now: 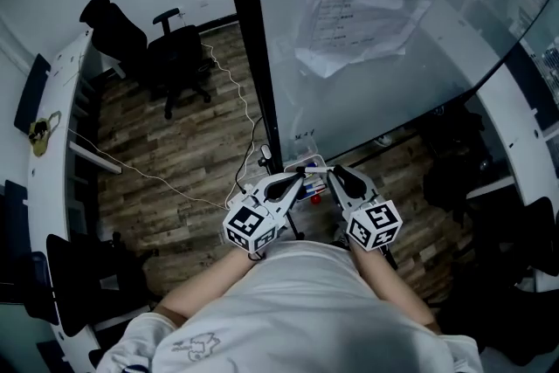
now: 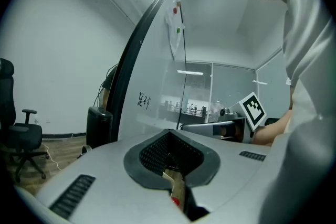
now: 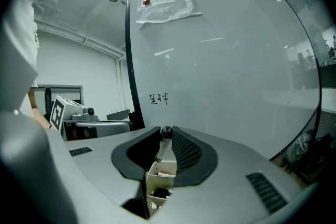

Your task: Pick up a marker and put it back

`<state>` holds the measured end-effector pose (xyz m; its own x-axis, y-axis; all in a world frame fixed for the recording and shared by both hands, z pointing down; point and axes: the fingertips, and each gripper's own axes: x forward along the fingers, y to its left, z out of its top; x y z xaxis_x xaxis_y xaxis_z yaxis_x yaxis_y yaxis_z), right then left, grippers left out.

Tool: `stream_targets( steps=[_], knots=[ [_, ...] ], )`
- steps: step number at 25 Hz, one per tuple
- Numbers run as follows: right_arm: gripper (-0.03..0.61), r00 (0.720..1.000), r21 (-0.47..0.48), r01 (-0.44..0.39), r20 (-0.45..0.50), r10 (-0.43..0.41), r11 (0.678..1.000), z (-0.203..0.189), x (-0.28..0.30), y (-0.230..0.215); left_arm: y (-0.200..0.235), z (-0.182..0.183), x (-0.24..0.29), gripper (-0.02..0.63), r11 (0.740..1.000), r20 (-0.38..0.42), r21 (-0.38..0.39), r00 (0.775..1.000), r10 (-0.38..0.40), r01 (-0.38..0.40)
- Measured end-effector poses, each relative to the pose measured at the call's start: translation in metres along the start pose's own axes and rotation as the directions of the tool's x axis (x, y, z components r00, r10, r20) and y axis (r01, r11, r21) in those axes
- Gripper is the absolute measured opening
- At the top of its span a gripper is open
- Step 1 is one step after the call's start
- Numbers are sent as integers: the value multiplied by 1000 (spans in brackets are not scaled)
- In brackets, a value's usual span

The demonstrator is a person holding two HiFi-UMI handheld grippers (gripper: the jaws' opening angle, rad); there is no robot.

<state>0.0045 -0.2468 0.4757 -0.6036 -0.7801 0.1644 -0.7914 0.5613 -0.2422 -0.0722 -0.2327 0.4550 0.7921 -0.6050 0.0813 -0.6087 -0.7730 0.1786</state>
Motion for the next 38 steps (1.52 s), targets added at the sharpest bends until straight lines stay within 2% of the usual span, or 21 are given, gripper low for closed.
stream_targets(
  steps=[5,14,20,29,32,35,38],
  knots=[
    [77,998,9,51,32,-51,999,1,-8,6,-1,5,-12,5,1000,10,5,999,-30,30],
    [77,996,4,74,48,-74,997,5,-11,10,5,1,-18,3,999,3,-21,999,-34,34],
    [77,995,-9,73,61,-73,997,20,-13,4,6,17,-14,5,999,59,-6,998,-35,35],
    [77,993,28,97,59,-98,995,12,-31,1,12,11,-14,5,1000,54,-11,998,30,-30],
    [77,995,45,87,45,-89,995,4,-35,-1,6,5,-13,5,999,43,-32,998,33,-32],
    [77,997,17,58,44,-58,998,11,-36,-7,-2,9,-4,5,999,55,-23,998,35,-34],
    [77,999,13,24,33,-24,1000,12,-36,-17,-2,8,6,5,997,59,-30,995,75,-74]
  ],
)
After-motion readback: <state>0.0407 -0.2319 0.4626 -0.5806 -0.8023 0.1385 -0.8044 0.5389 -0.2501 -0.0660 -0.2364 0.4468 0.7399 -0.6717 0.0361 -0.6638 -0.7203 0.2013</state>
